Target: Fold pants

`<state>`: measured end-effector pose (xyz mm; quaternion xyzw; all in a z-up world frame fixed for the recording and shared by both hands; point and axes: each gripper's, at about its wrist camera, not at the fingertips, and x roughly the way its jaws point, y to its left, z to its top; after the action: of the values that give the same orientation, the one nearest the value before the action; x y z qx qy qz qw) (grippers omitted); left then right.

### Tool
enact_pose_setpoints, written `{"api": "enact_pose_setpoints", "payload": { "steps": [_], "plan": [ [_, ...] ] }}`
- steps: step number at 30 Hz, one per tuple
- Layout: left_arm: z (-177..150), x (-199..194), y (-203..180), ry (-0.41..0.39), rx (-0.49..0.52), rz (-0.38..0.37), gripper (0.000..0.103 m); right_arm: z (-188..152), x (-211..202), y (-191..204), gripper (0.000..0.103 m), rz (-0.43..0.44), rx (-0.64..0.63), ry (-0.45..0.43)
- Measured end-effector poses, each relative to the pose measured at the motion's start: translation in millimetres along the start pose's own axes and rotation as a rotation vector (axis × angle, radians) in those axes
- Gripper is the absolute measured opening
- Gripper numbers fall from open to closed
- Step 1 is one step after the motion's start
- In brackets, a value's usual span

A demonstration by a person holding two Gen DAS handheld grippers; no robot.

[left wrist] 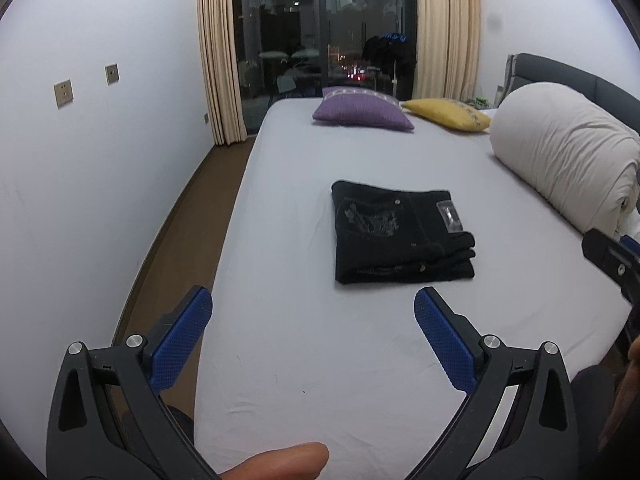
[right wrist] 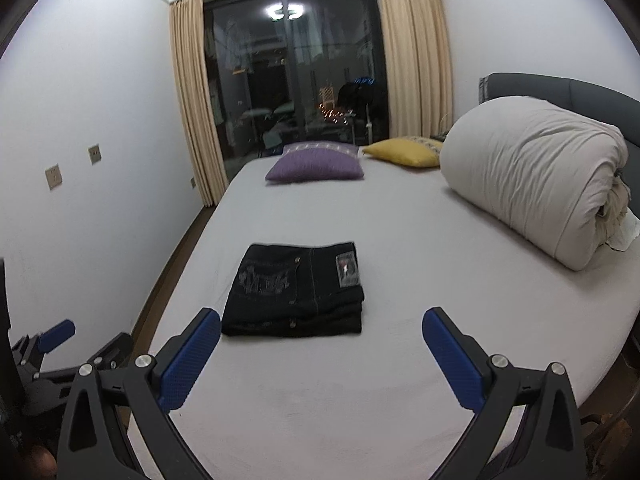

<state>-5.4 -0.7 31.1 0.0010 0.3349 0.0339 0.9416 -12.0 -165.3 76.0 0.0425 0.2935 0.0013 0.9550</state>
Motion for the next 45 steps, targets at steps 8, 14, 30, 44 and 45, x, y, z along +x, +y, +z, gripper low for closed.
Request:
{"api": "enact_pose_setpoints", "payload": {
  "steps": [8,14,30,44,45],
  "plan": [
    [-3.0,33.4,-6.5,0.045,0.014,-0.003,0.103,-10.3,18.3,-2.1,0.103,0.019,0.016,0.059],
    [-6.4,44.5,-2.7,0.073,0.009,0.001,0.103,-14.8,28.0,0.7,0.103,0.033,0.017,0.089],
    [-10.7,54.3,-6.1,0.098,0.016,-0.007,0.103,-18.7,32.1,1.3,0.103,0.039,0.028,0.111],
    [-11.0,54.6,-4.7,0.099,0.012,-0.009,0.103,-22.4,33.3,0.2,0.103,0.036,0.027,0.128],
    [-10.9,54.7,-4.6,0.099,0.011,-0.009,0.103,-22.4,33.9,-0.8,0.103,0.036,0.026,0.13]
  ]
}}
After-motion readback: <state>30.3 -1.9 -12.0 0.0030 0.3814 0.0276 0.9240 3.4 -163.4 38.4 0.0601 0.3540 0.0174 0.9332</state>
